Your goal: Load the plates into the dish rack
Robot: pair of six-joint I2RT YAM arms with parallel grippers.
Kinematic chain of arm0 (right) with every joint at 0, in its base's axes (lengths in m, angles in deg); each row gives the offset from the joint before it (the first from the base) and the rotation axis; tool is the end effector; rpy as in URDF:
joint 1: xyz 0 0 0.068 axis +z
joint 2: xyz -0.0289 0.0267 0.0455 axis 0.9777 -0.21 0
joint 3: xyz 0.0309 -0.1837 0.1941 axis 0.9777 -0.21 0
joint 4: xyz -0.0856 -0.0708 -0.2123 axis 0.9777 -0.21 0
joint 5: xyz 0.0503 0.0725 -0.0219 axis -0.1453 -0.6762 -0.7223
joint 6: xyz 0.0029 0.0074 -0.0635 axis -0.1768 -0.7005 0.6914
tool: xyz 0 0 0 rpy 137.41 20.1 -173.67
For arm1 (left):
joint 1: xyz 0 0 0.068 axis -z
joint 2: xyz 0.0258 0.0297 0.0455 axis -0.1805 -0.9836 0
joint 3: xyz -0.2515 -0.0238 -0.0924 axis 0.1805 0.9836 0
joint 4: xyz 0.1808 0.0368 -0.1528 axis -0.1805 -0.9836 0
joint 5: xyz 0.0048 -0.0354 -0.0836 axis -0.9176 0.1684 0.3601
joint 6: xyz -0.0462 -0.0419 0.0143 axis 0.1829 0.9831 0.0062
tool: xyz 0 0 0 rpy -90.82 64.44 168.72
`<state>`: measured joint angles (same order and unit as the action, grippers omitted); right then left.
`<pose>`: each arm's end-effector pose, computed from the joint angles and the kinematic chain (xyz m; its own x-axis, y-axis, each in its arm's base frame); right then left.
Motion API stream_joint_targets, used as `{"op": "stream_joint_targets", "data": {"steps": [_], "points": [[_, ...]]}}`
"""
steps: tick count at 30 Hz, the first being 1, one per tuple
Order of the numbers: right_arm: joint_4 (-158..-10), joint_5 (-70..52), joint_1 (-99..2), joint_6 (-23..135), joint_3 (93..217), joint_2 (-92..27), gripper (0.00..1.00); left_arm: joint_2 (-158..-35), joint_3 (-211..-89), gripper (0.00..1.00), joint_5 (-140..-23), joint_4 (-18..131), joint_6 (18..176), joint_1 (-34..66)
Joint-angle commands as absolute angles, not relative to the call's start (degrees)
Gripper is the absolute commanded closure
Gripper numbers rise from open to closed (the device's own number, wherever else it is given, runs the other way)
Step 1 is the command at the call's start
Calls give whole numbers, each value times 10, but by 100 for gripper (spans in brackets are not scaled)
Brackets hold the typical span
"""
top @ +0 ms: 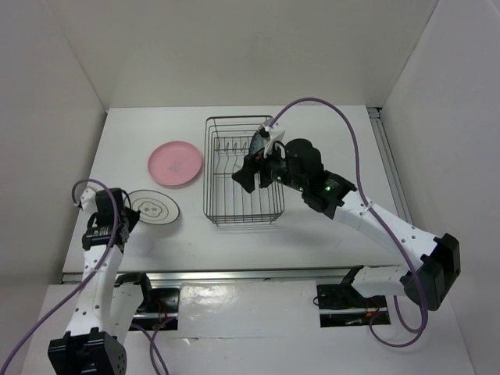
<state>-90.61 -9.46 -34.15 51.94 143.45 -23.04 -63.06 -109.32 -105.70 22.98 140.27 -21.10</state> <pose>0.2001 0.2008 0.3625 -0.3212 -0.0440 -0.9460 -0.7339 0.6429 0.2193 0.1417 0.0407 0.2252 -0.0676 -0.8111 -0.5810 -0.7555 0.4220 -0.5012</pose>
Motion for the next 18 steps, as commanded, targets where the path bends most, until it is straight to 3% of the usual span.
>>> {"op": "stream_joint_targets", "data": {"steps": [1, 17, 18], "points": [[-881, -99, -345, 517, 1449, -234, 18, -620, -1135, 100, -1042, 271, 1351, -215], [-803, -209, -361, 500, 1467, -275, 17, -570, -1350, 100, -956, 254, 1190, -215], [-768, -217, -361, 500, 1467, -281, 11, -565, -1356, 100, -932, 267, 1175, -215]]}}
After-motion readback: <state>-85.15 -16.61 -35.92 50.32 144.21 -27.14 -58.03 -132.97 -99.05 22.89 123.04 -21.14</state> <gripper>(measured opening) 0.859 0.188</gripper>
